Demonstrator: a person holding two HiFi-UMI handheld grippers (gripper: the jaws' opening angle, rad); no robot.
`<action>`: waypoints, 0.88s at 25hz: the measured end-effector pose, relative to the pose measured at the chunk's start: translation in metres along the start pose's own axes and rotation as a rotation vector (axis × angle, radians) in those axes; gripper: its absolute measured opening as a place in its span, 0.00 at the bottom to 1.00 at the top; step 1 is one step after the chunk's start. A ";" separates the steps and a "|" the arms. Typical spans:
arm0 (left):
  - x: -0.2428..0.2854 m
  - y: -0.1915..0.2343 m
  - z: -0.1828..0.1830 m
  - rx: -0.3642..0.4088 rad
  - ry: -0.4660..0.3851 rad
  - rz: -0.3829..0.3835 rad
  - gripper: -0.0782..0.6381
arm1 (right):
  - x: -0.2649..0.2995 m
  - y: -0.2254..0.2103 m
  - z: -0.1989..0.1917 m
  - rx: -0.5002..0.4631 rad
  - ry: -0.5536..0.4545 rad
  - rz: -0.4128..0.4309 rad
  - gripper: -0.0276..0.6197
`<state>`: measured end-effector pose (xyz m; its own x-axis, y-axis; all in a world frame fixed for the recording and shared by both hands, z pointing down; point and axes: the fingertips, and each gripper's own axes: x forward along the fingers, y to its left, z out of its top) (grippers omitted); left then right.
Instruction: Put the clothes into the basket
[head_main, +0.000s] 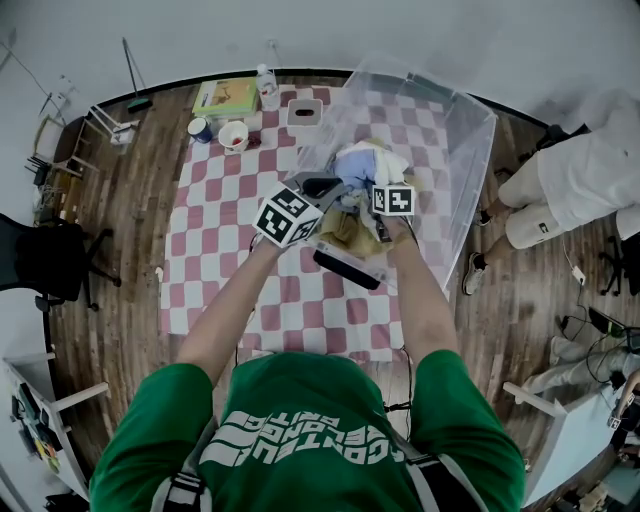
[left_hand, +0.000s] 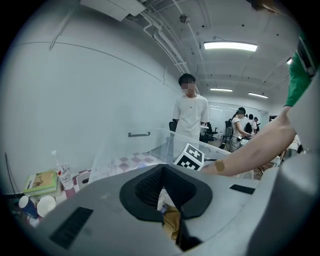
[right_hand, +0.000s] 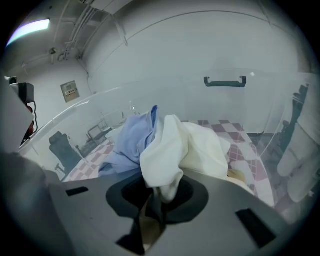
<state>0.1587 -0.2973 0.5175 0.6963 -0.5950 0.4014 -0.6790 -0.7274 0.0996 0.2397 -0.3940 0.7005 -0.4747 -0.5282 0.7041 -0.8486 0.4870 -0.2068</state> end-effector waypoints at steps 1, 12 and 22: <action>-0.002 0.001 -0.001 0.001 0.002 0.001 0.12 | -0.001 0.001 0.002 -0.003 -0.002 0.000 0.15; -0.015 -0.003 0.008 0.011 -0.038 -0.011 0.12 | -0.061 0.011 0.028 0.026 -0.100 0.039 0.41; -0.040 -0.018 0.028 0.023 -0.127 -0.053 0.12 | -0.195 0.048 0.079 -0.044 -0.381 -0.002 0.41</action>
<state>0.1492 -0.2700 0.4740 0.7562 -0.5927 0.2774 -0.6357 -0.7659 0.0965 0.2729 -0.3226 0.5000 -0.5325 -0.7459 0.4000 -0.8429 0.5104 -0.1703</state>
